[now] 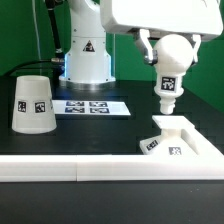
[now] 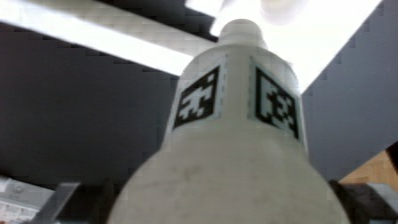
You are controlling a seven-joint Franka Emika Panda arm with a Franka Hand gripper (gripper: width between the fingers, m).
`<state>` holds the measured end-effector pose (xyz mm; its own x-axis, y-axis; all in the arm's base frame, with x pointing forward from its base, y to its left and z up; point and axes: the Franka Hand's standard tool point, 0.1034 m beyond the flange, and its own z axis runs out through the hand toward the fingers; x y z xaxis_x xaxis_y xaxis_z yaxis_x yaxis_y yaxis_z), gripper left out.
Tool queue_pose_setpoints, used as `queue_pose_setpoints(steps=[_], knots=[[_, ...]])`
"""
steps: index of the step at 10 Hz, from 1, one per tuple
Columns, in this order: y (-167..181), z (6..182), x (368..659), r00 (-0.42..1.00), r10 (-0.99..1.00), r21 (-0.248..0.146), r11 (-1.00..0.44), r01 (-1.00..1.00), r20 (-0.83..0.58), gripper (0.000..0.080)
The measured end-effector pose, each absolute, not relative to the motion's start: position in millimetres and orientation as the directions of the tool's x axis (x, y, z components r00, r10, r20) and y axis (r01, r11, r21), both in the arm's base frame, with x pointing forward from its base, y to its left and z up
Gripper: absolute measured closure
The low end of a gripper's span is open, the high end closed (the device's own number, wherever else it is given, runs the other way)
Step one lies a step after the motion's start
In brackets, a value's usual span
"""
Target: Assemble lamp
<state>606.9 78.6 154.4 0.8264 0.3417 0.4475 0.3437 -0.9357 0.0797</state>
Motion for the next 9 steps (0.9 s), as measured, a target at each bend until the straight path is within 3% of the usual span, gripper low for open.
queue_pose_setpoints(steps=[9], knots=[[100,139.7,591,0.8,0.366,0.095,-0.925,0.367,0.475,0.022]])
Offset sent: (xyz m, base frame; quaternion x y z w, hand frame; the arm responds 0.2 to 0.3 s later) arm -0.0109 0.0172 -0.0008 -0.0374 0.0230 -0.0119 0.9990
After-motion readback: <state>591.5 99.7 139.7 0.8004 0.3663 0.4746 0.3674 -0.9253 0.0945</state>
